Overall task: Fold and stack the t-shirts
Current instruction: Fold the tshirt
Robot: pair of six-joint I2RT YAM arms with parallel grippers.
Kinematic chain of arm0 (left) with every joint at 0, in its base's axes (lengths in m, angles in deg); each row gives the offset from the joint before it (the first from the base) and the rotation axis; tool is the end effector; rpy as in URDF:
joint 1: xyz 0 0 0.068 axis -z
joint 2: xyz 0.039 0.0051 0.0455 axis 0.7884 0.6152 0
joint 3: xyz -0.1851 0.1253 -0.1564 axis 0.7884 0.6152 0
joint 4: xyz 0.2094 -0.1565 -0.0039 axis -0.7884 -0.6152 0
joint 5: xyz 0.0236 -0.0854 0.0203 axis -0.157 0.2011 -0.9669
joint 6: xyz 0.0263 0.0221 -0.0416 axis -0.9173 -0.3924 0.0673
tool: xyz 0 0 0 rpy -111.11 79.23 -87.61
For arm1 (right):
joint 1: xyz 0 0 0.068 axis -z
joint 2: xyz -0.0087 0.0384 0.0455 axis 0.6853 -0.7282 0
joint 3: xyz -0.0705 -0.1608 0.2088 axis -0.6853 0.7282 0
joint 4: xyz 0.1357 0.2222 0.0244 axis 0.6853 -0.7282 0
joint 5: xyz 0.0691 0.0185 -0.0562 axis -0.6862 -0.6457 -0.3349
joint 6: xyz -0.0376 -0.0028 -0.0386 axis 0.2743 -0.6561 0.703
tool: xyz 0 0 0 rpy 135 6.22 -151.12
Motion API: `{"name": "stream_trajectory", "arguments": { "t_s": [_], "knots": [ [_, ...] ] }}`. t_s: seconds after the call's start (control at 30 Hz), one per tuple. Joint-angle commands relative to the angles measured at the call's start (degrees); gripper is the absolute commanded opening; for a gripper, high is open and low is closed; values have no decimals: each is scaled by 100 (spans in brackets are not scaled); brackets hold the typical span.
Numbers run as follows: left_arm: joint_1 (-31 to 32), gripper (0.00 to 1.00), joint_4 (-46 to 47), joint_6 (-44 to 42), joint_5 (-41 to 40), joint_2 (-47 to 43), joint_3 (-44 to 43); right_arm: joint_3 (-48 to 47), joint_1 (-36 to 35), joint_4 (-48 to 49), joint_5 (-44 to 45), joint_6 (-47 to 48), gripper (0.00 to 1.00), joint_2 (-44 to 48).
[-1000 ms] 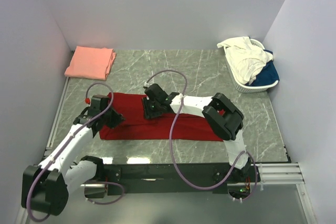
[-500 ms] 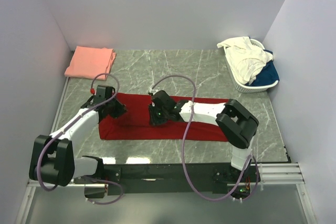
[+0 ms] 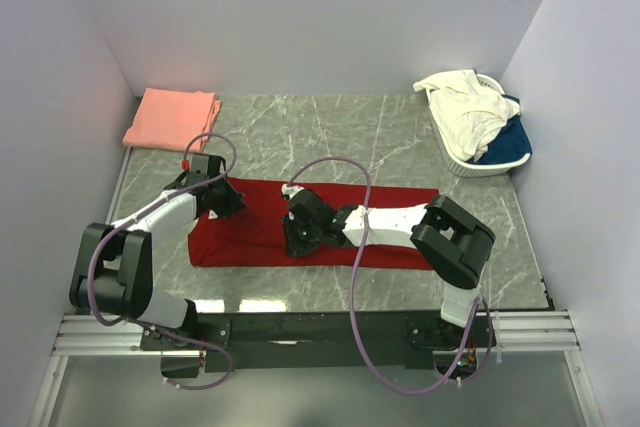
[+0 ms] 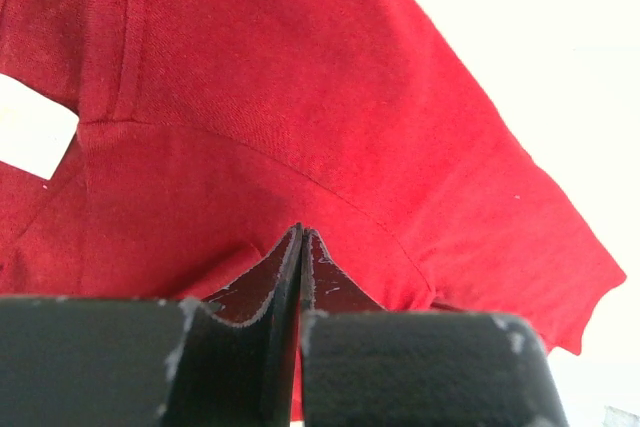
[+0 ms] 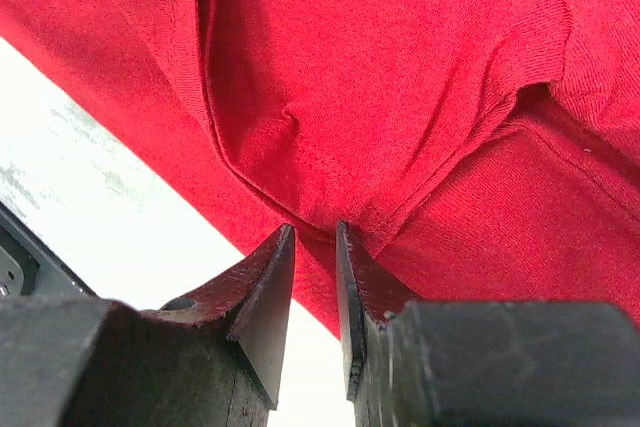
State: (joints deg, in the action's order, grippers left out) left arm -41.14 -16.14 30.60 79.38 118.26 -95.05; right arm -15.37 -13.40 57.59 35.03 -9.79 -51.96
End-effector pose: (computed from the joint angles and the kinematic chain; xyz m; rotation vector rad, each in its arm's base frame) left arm 0.2717 -0.0554 0.1832 -0.9452 2.4282 -0.5475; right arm 0.2010 0.3133 0.1562 -0.6725 2.5071 0.7644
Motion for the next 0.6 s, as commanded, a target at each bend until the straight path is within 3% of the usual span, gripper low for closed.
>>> {"name": "stream_trajectory", "arguments": {
  "t_s": [0.0,0.3,0.57],
  "knots": [
    [-17,9,256,-141,78,147,-207,90,-38,225,101,-32,31,317],
    [-17,8,396,-115,131,464,-32,134,-38,243,180,-23,31,300],
    [-17,7,476,52,324,-247,716,91,-29,216,268,-14,31,300]
  ]
}}
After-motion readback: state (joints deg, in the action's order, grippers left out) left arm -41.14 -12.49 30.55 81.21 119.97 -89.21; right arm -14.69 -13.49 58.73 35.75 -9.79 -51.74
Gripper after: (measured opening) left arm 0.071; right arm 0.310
